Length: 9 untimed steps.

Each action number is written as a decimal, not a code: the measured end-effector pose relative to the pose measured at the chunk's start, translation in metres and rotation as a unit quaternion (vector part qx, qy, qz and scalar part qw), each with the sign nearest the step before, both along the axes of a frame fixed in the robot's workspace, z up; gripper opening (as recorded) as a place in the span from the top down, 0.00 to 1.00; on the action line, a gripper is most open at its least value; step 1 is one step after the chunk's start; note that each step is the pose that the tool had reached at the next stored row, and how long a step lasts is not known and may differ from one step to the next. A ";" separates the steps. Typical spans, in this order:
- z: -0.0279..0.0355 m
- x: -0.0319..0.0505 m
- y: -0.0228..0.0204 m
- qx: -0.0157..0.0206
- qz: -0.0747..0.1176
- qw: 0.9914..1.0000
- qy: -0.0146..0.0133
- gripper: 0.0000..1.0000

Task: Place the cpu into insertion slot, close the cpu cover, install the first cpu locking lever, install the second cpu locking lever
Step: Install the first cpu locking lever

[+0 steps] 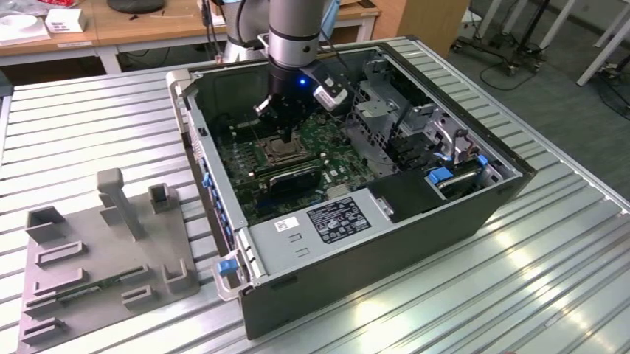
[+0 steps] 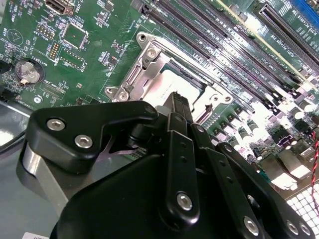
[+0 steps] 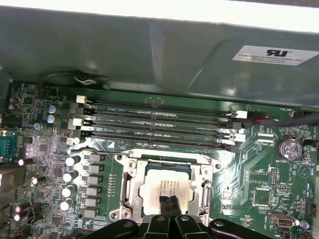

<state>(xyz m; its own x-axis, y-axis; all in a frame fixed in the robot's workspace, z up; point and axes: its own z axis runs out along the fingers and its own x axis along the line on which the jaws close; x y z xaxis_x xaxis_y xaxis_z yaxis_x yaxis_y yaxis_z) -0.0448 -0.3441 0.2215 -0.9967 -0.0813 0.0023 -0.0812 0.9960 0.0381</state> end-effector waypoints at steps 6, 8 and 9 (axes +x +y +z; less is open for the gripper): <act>0.0000 -0.0005 0.0000 0.000 0.000 1.000 0.000 0.89; -0.0001 -0.0022 0.0001 0.000 0.000 1.000 0.000 0.89; -0.0002 -0.0035 0.0000 0.000 0.000 1.000 0.000 0.89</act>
<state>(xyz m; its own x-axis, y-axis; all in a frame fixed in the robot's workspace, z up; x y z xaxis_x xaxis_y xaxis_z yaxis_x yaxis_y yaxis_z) -0.0483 -0.3440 0.2213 -0.9967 -0.0813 0.0023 -0.0811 0.9960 0.0381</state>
